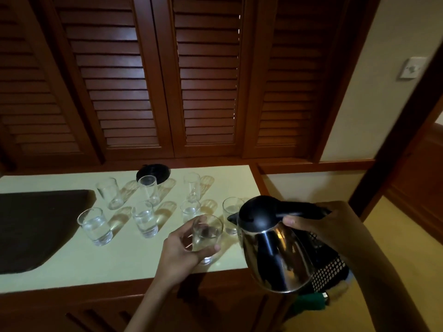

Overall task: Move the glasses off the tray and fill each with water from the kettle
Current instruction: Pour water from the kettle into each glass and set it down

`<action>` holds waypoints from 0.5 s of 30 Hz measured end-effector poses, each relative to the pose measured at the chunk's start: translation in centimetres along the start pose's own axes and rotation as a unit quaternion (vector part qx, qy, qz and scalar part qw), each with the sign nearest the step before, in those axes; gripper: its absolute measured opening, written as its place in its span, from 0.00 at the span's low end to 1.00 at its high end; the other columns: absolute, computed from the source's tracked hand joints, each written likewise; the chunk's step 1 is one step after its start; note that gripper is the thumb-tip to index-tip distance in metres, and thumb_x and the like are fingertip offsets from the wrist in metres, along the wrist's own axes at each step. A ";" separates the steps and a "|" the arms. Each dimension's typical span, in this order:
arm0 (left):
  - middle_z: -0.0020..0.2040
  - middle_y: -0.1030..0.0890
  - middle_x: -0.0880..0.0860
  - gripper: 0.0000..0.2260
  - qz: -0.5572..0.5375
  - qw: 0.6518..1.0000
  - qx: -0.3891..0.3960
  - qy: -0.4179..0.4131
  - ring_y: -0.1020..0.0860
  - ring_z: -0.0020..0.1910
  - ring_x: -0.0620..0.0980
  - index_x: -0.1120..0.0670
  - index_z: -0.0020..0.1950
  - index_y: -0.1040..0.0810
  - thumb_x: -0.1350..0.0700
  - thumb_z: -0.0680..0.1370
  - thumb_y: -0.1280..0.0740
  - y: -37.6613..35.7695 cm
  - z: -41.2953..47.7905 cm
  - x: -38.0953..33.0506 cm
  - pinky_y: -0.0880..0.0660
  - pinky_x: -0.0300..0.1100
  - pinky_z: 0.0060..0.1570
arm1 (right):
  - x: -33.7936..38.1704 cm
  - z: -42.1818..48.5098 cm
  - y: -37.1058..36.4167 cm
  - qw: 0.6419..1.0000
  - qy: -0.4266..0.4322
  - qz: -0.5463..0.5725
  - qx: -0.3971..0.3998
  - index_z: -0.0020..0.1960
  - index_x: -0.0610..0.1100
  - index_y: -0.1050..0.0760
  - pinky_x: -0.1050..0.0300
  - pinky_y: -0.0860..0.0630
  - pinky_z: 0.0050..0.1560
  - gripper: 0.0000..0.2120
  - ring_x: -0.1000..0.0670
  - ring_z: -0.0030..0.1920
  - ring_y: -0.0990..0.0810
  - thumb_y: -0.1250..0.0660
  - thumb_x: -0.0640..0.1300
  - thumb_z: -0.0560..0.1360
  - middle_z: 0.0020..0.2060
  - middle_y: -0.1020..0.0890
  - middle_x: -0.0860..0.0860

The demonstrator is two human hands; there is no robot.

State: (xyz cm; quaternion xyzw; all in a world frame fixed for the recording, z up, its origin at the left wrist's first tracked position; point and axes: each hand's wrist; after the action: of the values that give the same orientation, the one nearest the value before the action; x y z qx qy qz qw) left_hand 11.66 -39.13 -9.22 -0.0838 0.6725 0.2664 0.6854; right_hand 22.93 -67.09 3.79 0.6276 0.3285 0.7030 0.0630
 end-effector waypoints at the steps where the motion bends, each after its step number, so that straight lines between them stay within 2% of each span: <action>1: 0.56 0.13 0.41 0.36 -0.004 1.000 -0.003 0.002 0.16 0.58 0.42 0.44 0.66 0.19 0.48 0.59 0.14 0.2 0.3 -0.5 0.19 0.42 0.57 | -0.3 -0.1 0.3 1.000 -0.010 0.017 -0.008 0.46 0.49 0.16 0.55 0.18 0.39 0.23 0.52 0.35 0.12 0.23 0.60 0.55 0.35 0.11 0.53; 3: 0.55 0.12 0.43 0.37 -0.011 1.000 -0.008 0.005 0.15 0.57 0.43 0.46 0.66 0.19 0.45 0.58 0.14 0.7 1.3 -2.1 0.19 0.46 0.59 | -0.8 -0.3 0.8 0.999 -0.024 0.041 -0.018 0.46 0.48 0.16 0.57 0.21 0.38 0.17 0.49 0.36 0.12 0.21 0.53 0.60 0.35 0.12 0.50; 5: 0.55 0.12 0.45 0.36 -0.018 1.000 -0.013 0.010 0.15 0.55 0.42 0.46 0.66 0.20 0.49 0.58 0.16 1.0 2.9 -4.3 0.18 0.45 0.56 | -1.2 -0.3 1.2 0.998 -0.033 0.048 -0.023 0.47 0.47 0.16 0.57 0.22 0.39 0.12 0.46 0.40 0.12 0.21 0.49 0.65 0.36 0.12 0.48; 7: 0.55 0.13 0.46 0.36 -0.008 1.000 -0.017 0.001 0.15 0.54 0.42 0.46 0.65 0.20 0.48 0.57 0.17 1.0 5.2 -6.7 0.18 0.43 0.53 | -1.6 0.0 1.6 0.997 -0.046 0.057 -0.033 0.47 0.46 0.15 0.55 0.21 0.40 0.14 0.45 0.41 0.12 0.20 0.50 0.64 0.37 0.11 0.48; 9: 0.54 0.12 0.47 0.34 -0.012 1.000 -0.012 -0.007 0.14 0.52 0.44 0.47 0.63 0.19 0.50 0.58 0.16 0.7 8.1 -8.3 0.18 0.45 0.56 | -1.9 0.3 1.9 0.995 -0.062 0.065 -0.041 0.47 0.47 0.14 0.51 0.19 0.43 0.20 0.45 0.41 0.11 0.21 0.55 0.58 0.37 0.11 0.48; 11: 0.53 0.12 0.48 0.30 -0.018 1.000 -0.006 -0.003 0.13 0.52 0.45 0.50 0.62 0.18 0.56 0.61 0.15 0.2 11.2 -8.9 0.20 0.44 0.59 | -2.0 0.7 2.2 0.995 -0.065 0.068 -0.043 0.46 0.47 0.14 0.51 0.19 0.44 0.23 0.46 0.41 0.11 0.22 0.58 0.55 0.37 0.11 0.49; 13: 0.53 0.12 0.48 0.29 -0.002 1.000 0.000 -0.004 0.14 0.54 0.47 0.50 0.62 0.19 0.58 0.63 0.15 -0.7 14.1 -9.1 0.21 0.44 0.59 | -2.1 1.0 2.4 0.995 -0.060 0.067 -0.046 0.45 0.47 0.15 0.53 0.18 0.43 0.22 0.46 0.41 0.11 0.23 0.58 0.55 0.36 0.11 0.49; 15: 0.53 0.14 0.46 0.31 0.027 1.000 0.006 -0.009 0.15 0.54 0.46 0.49 0.63 0.20 0.60 0.63 0.15 -1.9 16.6 -8.7 0.21 0.43 0.56 | -2.2 1.4 2.6 0.995 -0.057 0.058 -0.052 0.45 0.46 0.15 0.51 0.16 0.43 0.19 0.47 0.38 0.11 0.21 0.56 0.59 0.35 0.11 0.49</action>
State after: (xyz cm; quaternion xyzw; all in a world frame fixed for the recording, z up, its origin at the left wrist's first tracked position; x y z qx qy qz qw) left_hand 27.51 -35.13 0.09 -0.0590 0.6698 0.2814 0.6846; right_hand 25.51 -69.63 3.37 0.6807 0.2509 0.6843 0.0734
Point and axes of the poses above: each hand's wrist, its own z-axis towards the middle knuckle, its own y-axis out of the back of the hand, x = y × z
